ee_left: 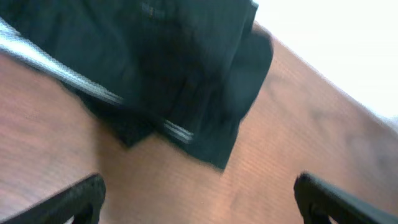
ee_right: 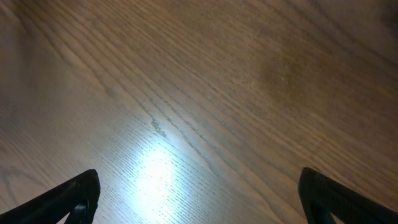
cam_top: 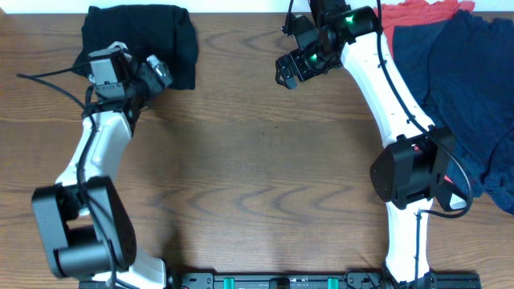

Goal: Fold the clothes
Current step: 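Push the folded shorts toward the table's top-left corner with the left gripper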

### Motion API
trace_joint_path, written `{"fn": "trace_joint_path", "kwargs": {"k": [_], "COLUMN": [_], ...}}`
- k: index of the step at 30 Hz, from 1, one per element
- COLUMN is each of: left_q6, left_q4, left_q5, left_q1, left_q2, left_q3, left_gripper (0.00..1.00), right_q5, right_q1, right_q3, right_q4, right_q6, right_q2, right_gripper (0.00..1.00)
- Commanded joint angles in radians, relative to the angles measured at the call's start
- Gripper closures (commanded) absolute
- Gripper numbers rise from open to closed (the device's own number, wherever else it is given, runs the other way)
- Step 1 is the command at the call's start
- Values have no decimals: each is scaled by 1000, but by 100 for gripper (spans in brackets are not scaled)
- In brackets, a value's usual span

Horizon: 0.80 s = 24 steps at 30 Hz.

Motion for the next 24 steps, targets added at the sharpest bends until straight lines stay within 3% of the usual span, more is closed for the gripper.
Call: {"fn": "trace_joint_path", "kwargs": {"k": [1, 9, 15, 24], "left_q6": [138, 305, 308, 308], "left_q4": [-64, -73, -75, -95], "left_q5": [-29, -31, -31, -30], "left_q1": [2, -58, -70, -70], "left_q2": [-42, -229, -342, -347], "left_q3": [-4, -4, -4, -4], "left_gripper": [2, 2, 2, 2], "right_q5": [-13, 43, 204, 390], "right_q1": [-2, -3, -3, -2], "right_q3": [14, 50, 80, 80], "right_q4": [-3, 19, 12, -148], "right_q6": [8, 8, 7, 7], "right_q2": [-20, -132, -307, -547], "right_gripper": [1, 1, 1, 1]}}
